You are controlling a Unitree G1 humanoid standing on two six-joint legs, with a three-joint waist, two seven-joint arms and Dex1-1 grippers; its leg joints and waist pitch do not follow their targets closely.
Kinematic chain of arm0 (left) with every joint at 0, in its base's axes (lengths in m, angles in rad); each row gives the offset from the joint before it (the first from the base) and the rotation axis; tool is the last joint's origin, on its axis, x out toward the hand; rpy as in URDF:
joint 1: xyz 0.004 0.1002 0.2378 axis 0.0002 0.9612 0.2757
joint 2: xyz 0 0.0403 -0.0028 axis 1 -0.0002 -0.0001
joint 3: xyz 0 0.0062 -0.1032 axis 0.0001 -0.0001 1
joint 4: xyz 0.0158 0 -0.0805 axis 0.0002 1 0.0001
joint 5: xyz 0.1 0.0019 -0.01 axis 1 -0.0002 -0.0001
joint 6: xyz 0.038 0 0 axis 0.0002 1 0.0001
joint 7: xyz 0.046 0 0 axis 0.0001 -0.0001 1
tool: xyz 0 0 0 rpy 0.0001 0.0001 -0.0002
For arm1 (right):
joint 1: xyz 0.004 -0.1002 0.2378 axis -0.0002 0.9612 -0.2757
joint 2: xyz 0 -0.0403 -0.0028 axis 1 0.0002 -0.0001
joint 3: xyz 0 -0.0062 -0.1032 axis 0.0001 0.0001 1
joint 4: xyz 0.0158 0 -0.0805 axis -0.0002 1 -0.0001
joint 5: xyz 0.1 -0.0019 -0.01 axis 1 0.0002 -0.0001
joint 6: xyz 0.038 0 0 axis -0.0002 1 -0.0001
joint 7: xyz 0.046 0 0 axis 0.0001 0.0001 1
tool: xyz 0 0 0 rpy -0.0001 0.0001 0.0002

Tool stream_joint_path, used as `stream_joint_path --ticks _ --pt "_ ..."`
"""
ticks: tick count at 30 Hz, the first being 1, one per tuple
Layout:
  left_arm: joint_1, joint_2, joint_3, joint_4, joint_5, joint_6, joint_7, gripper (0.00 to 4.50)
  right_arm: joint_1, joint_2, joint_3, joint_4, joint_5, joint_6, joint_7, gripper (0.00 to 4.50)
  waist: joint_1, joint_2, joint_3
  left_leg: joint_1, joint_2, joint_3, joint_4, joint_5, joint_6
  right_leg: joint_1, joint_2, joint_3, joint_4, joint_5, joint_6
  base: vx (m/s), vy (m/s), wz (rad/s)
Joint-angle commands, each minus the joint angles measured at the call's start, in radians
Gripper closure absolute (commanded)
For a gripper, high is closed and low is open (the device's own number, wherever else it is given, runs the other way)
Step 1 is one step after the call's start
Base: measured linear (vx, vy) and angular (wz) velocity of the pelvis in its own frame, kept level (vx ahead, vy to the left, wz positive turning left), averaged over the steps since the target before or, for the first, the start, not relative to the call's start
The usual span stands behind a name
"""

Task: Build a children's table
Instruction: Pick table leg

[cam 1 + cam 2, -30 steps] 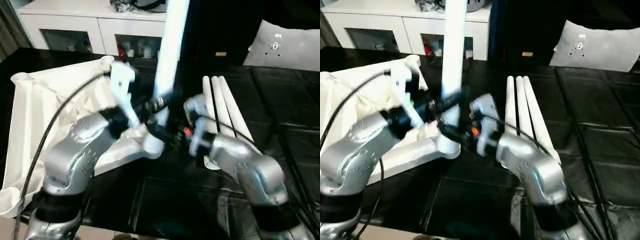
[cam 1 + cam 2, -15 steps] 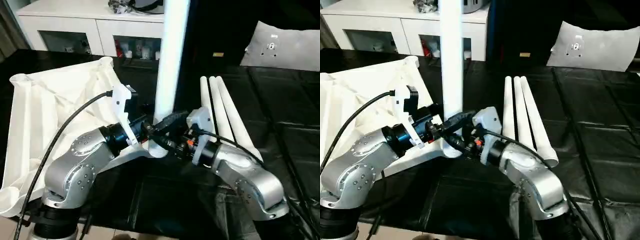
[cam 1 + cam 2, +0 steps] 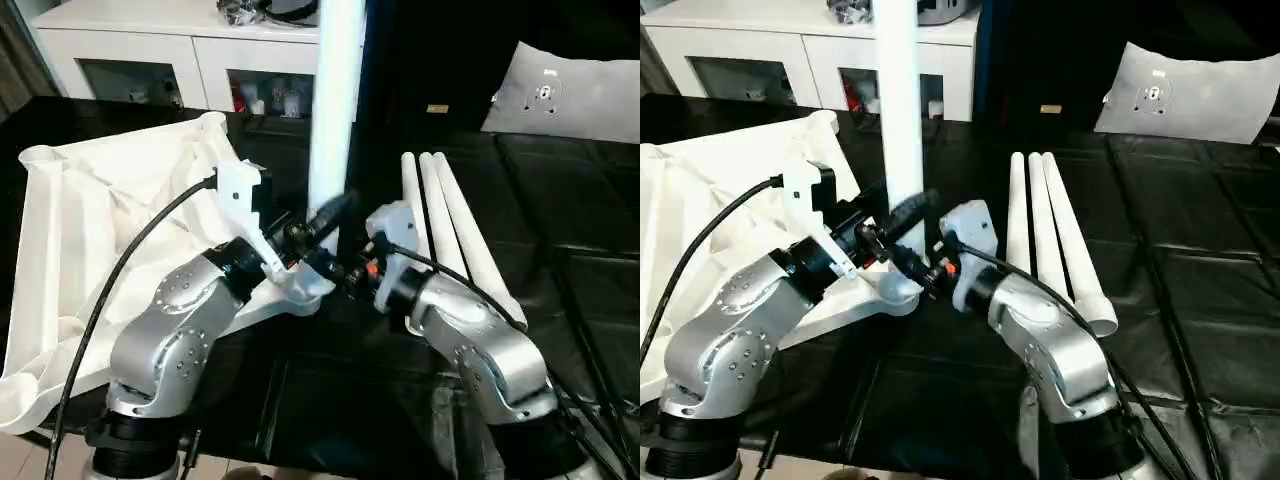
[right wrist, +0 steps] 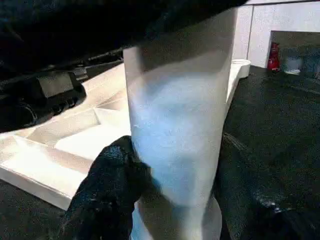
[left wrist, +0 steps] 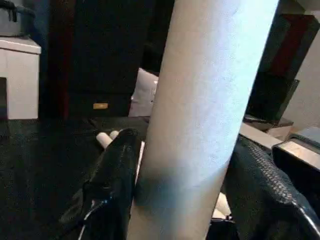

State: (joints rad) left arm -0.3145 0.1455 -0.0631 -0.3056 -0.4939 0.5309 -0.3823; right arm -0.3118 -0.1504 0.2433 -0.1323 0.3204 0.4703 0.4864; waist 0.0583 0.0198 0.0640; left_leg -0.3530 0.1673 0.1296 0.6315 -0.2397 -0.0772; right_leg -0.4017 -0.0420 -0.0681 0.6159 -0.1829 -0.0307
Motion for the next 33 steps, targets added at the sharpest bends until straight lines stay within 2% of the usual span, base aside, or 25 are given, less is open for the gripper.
stream_joint_path --ticks 1,2,3,4,6,8,9,11,13,15,16,17,18,19,20,22,23,24,29,30,33 --pt "-0.007 -0.004 0.005 0.026 0.025 -0.004 0.031 2.26 -0.016 0.005 -0.015 -0.001 -0.001 -0.022 -0.002 2.59 -0.001 -0.008 -0.065 -0.015 0.044 -0.001 -0.078 -0.035 0.018 0.063 -0.087 0.06 -0.078 -0.264 -0.11 0.0 0.0 0.0" --pt "-0.016 -0.01 0.012 0.034 0.03 -0.002 0.045 2.26 -0.017 0.005 -0.016 -0.004 0.0 -0.018 -0.003 2.59 -0.001 -0.003 -0.066 -0.015 0.043 -0.002 -0.078 -0.035 0.017 0.064 -0.087 0.06 -0.078 -0.261 -0.11 0.0 0.0 0.0" --pt "-0.024 -0.015 0.018 0.042 0.034 -0.001 0.056 2.51 -0.019 0.006 -0.016 -0.005 0.002 -0.015 -0.005 2.59 -0.001 -0.005 -0.065 -0.014 0.042 -0.001 -0.077 -0.038 0.016 0.063 -0.087 0.06 -0.081 -0.265 -0.109 0.0 0.0 0.0" --pt "-0.03 -0.016 0.021 0.047 0.04 -0.003 0.067 2.51 -0.021 0.007 -0.019 -0.008 0.004 -0.009 -0.01 2.59 0.0 -0.002 -0.066 -0.014 0.043 -0.001 -0.077 -0.038 0.015 0.063 -0.088 0.06 -0.079 -0.263 -0.112 0.0 0.0 0.0" --pt "-0.047 -0.014 0.028 0.058 0.046 -0.003 0.077 2.55 -0.027 0.011 -0.028 -0.01 0.002 0.003 -0.026 2.59 -0.001 -0.005 -0.067 -0.015 0.042 -0.002 -0.077 -0.029 0.016 0.064 -0.085 0.059 -0.078 -0.242 -0.114 0.0 0.0 0.0" --pt "-0.063 -0.004 0.036 0.066 0.043 0.008 0.073 2.59 -0.03 0.01 -0.037 -0.012 0.007 0.014 -0.027 2.59 -0.001 -0.003 -0.068 -0.014 0.042 -0.002 -0.077 -0.03 0.014 0.065 -0.086 0.059 -0.076 -0.236 -0.118 0.0 0.0 0.0" --pt "-0.073 0.001 0.041 0.07 0.041 0.018 0.075 2.62 -0.033 0.006 -0.041 -0.014 0.011 0.019 -0.018 2.24 -0.001 -0.006 -0.068 -0.014 0.043 -0.003 -0.077 -0.027 0.014 0.066 -0.087 0.059 -0.074 -0.228 -0.122 0.0 0.0 0.0" --pt "-0.082 0.003 0.049 0.077 0.041 0.023 0.08 2.62 -0.035 0.005 -0.045 -0.015 0.014 0.023 -0.016 1.89 -0.001 -0.004 -0.068 -0.014 0.043 -0.002 -0.076 -0.022 0.016 0.065 -0.087 0.06 -0.073 -0.22 -0.127 0.0 0.0 0.0" --pt "-0.116 0.011 0.076 0.095 0.026 0.039 0.078 2.62 -0.046 -0.005 -0.06 -0.029 0.042 0.045 0.006 1.83 -0.003 -0.006 -0.068 -0.014 0.038 -0.001 -0.075 -0.024 0.019 0.069 -0.084 0.058 -0.074 -0.22 -0.125 0.0 0.0 0.0" --pt "-0.135 0.01 0.096 0.105 0.011 0.052 0.088 2.62 -0.053 -0.012 -0.077 -0.04 0.07 0.071 0.018 1.55 -0.004 -0.006 -0.068 -0.016 0.039 -0.002 -0.075 -0.021 0.019 0.07 -0.086 0.058 -0.073 -0.224 -0.121 0.0 0.0 0.0" --pt "-0.135 0.01 0.096 0.105 0.011 0.052 0.088 2.62 -0.053 -0.012 -0.077 -0.04 0.07 0.071 0.018 1.55 -0.003 -0.011 -0.068 -0.013 0.039 -0.001 -0.075 -0.017 0.023 0.068 -0.085 0.059 -0.074 -0.228 -0.12 0.0 0.0 0.0" --pt "-0.149 0.013 0.113 0.116 0.002 0.068 0.101 2.62 -0.059 -0.02 -0.101 -0.053 0.115 0.109 0.034 1.37 -0.002 -0.009 -0.069 -0.014 0.04 0.0 -0.074 -0.014 0.026 0.067 -0.086 0.058 -0.075 -0.232 -0.123 0.0 0.0 0.0" --pt "-0.151 0.014 0.114 0.117 0.0 0.069 0.1 2.62 -0.06 -0.021 -0.106 -0.054 0.121 0.115 0.035 1.29 0.0 -0.008 -0.07 -0.013 0.042 -0.002 -0.074 -0.006 0.029 0.067 -0.086 0.058 -0.072 -0.221 -0.128 0.0 0.0 0.0" --pt "-0.171 0.024 0.136 0.128 -0.029 0.087 0.089 2.62 -0.081 -0.041 -0.163 -0.067 0.192 0.176 0.056 1.15 0.002 -0.006 -0.07 -0.012 0.04 -0.003 -0.074 -0.004 0.033 0.067 -0.085 0.057 -0.072 -0.217 -0.129 0.0 0.0 0.0" --pt "-0.18 0.028 0.146 0.13 -0.054 0.1 0.073 2.62 -0.094 -0.056 -0.189 -0.073 0.225 0.204 0.07 1.05 0.001 -0.006 -0.07 -0.011 0.04 -0.001 -0.073 -0.007 0.033 0.066 -0.084 0.058 -0.072 -0.218 -0.132 0.0 0.0 0.0" --pt "-0.19 0.039 0.15 0.13 -0.083 0.12 0.043 2.62 -0.117 -0.079 -0.225 -0.076 0.273 0.25 0.091 0.96 0.005 -0.008 -0.071 -0.011 0.041 -0.003 -0.073 0.002 0.032 0.067 -0.085 0.056 -0.07 -0.21 -0.139 0.0 0.0 0.0" --pt "-0.194 0.043 0.149 0.13 -0.089 0.128 0.035 2.62 -0.125 -0.087 -0.236 -0.077 0.292 0.268 0.098 0.96 0.008 -0.002 -0.072 -0.01 0.041 -0.003 -0.072 0.01 0.033 0.066 -0.085 0.056 -0.068 -0.203 -0.141 0.0 0.0 0.0" --pt "-0.197 0.047 0.149 0.131 -0.102 0.14 0.021 2.62 -0.134 -0.098 -0.245 -0.077 0.312 0.288 0.109 0.79 0.007 -0.006 -0.072 -0.011 0.039 0.0 -0.071 0.011 0.037 0.067 -0.085 0.057 -0.069 -0.2 -0.142 0.0 0.0 0.0" --pt "-0.21 0.059 0.148 0.131 -0.13 0.184 -0.023 2.62 -0.156 -0.142 -0.25 -0.072 0.336 0.336 0.147 0.77 0.01 -0.007 -0.074 -0.014 0.039 0.001 -0.069 0.033 0.041 0.068 -0.086 0.055 -0.071 -0.199 -0.149 0.0 0.0 0.0" --pt "-0.219 0.071 0.149 0.126 -0.158 0.217 -0.043 2.62 -0.171 -0.172 -0.25 -0.067 0.347 0.376 0.162 0.77 0.012 -0.005 -0.074 -0.012 0.038 0.0 -0.069 0.032 0.036 0.069 -0.085 0.054 -0.069 -0.205 -0.152 0.0 0.0 0.0" --pt "-0.237 0.053 0.181 0.118 -0.249 0.278 -0.032 2.62 -0.181 -0.193 -0.243 -0.066 0.359 0.412 0.169 0.77 0.012 -0.009 -0.072 -0.014 0.036 0.003 -0.068 0.022 0.031 0.069 -0.086 0.054 -0.072 -0.226 -0.155 0.0 0.0 0.0"
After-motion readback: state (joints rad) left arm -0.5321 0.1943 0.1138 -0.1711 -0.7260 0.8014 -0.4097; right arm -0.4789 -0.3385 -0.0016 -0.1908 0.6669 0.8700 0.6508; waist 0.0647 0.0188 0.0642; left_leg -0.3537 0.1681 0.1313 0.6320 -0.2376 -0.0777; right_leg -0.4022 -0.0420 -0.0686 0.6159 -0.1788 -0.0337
